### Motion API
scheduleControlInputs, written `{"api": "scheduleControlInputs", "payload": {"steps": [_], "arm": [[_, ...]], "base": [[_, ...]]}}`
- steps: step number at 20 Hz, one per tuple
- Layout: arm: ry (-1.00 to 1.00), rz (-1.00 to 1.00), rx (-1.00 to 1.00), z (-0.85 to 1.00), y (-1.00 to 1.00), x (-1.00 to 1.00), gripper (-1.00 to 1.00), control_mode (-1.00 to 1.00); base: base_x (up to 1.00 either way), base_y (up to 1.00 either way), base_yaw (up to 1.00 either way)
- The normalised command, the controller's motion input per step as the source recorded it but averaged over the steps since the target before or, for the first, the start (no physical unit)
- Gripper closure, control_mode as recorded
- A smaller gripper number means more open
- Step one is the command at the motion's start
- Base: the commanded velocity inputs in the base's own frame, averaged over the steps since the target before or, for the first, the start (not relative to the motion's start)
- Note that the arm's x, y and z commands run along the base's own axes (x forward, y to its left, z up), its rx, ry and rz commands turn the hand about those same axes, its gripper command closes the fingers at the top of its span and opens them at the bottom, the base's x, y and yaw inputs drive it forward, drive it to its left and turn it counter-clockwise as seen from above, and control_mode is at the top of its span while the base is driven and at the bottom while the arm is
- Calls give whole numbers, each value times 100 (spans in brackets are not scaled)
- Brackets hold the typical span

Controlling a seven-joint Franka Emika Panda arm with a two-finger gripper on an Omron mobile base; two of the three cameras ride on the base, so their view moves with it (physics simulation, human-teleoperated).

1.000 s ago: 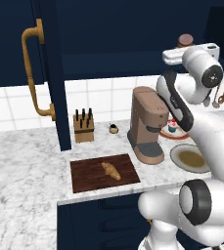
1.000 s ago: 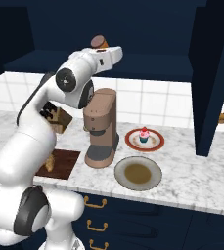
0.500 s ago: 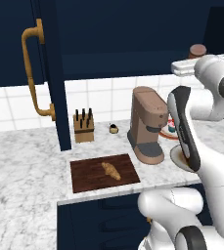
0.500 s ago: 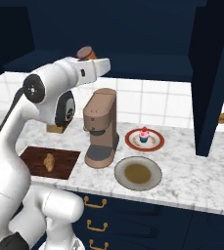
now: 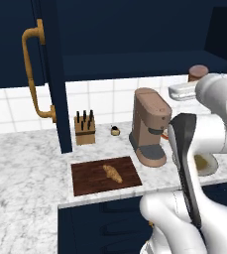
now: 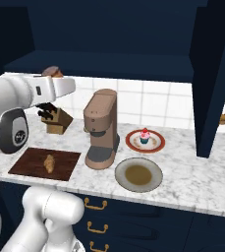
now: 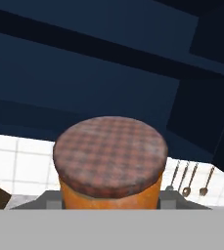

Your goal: From the different types of pastries on the counter, select a croissant and place it on the cutting board. Then retrieve a jar of jam from the cabinet and place it alongside the croissant on the cutting board.

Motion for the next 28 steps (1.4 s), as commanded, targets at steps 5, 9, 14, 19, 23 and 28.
{"api": "scheduleControlInputs", "payload": {"steps": [5, 9, 14, 19, 23, 28], "arm": [[2, 1, 13, -16, -5, -100, 100, -100], [3, 5, 6, -21, 5, -100, 100, -100], [8, 7, 0, -44, 35, -100, 100, -100], [24, 6, 0, -60, 57, -100, 100, -100], [30, 8, 0, -80, 60, -88, 100, -100], [32, 13, 0, -74, 59, -19, 100, -100]], "base": [[0, 0, 0], [0, 0, 0], [0, 0, 0], [0, 0, 0], [0, 0, 0], [0, 0, 0]]}}
